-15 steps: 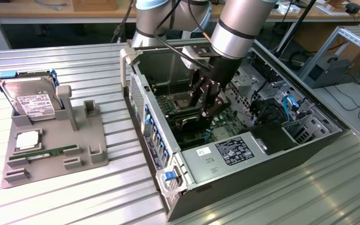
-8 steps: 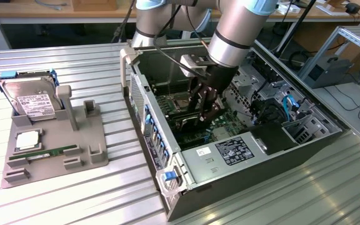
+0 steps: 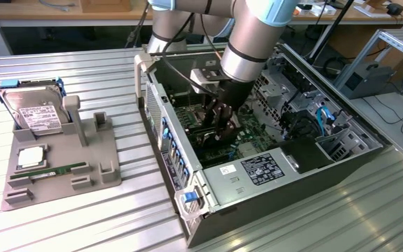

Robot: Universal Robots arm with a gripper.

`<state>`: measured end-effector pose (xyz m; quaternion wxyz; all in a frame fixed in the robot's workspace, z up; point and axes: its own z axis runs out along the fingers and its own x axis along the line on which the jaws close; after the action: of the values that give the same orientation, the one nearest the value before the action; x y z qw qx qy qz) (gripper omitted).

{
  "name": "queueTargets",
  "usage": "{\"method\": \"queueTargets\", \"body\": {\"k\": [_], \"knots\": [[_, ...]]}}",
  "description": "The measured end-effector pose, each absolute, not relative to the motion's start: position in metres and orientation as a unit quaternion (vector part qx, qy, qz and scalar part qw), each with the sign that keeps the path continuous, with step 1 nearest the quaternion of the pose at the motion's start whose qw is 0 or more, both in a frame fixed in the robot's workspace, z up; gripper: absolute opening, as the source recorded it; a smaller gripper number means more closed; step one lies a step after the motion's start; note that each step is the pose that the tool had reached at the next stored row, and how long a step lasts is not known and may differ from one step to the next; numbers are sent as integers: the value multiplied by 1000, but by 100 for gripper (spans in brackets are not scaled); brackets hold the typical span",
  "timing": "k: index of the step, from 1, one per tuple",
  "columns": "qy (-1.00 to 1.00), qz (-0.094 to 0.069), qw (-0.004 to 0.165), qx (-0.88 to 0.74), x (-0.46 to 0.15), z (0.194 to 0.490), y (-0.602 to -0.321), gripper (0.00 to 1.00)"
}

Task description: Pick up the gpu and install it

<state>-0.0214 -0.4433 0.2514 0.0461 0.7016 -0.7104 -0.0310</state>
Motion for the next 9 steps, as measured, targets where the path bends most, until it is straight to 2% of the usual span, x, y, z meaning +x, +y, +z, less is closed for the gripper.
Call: {"method": "queueTargets", "body": {"k": [2,9], "knots": [[-711,-11,26,702,-22,251,-443,56],[-711,-11,26,702,-38,251,-443,56]]}}
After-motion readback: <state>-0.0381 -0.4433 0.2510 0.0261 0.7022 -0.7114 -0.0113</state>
